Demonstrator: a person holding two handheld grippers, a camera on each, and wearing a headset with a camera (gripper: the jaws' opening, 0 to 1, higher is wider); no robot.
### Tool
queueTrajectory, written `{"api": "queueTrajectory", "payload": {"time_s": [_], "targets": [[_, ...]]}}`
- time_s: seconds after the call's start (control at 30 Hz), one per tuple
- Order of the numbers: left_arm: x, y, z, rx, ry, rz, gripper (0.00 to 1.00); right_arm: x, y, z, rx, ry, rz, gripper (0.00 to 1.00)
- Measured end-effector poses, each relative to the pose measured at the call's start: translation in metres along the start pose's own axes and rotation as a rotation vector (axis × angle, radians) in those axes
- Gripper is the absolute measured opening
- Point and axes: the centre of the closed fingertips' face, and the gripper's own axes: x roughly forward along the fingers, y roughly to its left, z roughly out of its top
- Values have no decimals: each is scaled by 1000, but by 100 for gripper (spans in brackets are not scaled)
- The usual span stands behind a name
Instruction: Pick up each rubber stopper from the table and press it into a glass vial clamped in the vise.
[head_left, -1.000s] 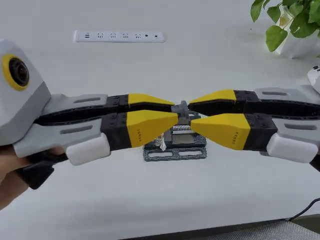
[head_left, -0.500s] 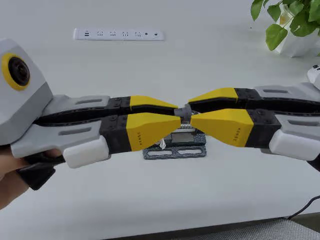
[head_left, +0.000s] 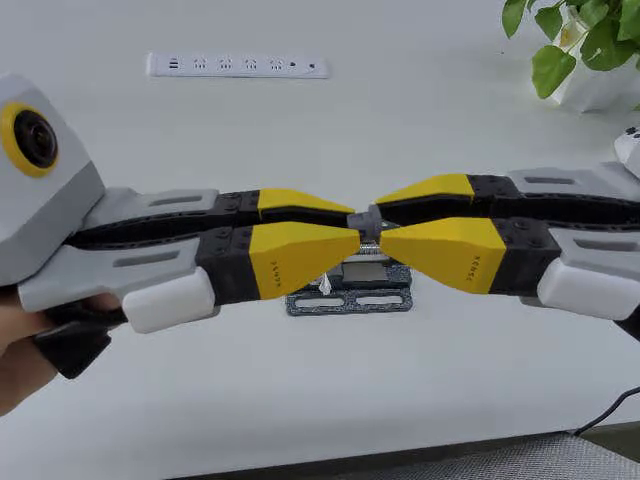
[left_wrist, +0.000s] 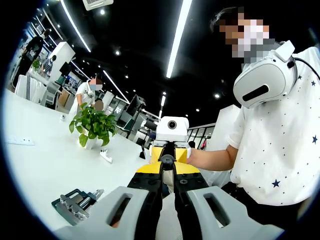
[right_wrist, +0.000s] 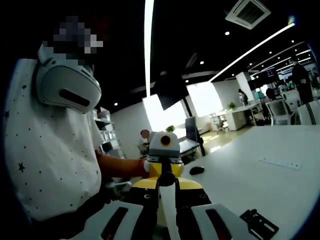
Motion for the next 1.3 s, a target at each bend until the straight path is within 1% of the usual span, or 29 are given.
{"api": "queueTrajectory", "payload": {"time_s": [0.3,0.47,0.63,0.87,1.03,1.1,1.13,1.17,1.3], "targets": [[-3,0,0,0,1,-9,4,0,2,1,4,-7,4,7],[-4,-1,0,-11,-4,-22,4,-1,3,2,2,-8,14,7],[-3,-4,0,-21,-4,-32,4,0,5,2,-13,-1,20,7],[-6,-2,-2,-28,-2,-34,4,1,4,0,-36,17,14,6],[-7,-1,-4,-28,7,-31,4,2,3,-3,-35,26,9,6],[-7,-1,-4,-33,4,-32,4,2,4,-2,-40,25,12,6],[-7,-1,-4,-31,3,-33,4,2,4,-2,-36,26,13,6],[-7,-1,-4,-31,1,-34,4,2,4,-2,-13,24,18,7],[-8,-1,-1,-30,-9,-33,3,2,4,0,-7,11,17,7]]}}
